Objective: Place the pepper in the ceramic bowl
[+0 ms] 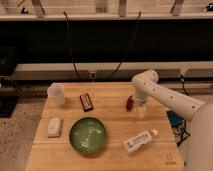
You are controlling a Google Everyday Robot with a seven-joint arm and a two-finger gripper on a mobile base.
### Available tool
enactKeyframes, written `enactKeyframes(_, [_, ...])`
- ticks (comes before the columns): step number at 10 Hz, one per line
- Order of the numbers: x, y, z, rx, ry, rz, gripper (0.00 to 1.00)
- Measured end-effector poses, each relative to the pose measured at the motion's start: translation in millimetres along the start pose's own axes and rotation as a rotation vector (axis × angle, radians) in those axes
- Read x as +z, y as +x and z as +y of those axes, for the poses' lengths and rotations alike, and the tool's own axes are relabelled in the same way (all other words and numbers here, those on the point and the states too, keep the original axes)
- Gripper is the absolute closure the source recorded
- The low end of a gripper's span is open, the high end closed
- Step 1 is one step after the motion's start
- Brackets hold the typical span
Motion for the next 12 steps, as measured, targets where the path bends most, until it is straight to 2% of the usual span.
enactKeyframes(12, [9,-1,-12,0.003,-0.012,-0.024,0.20])
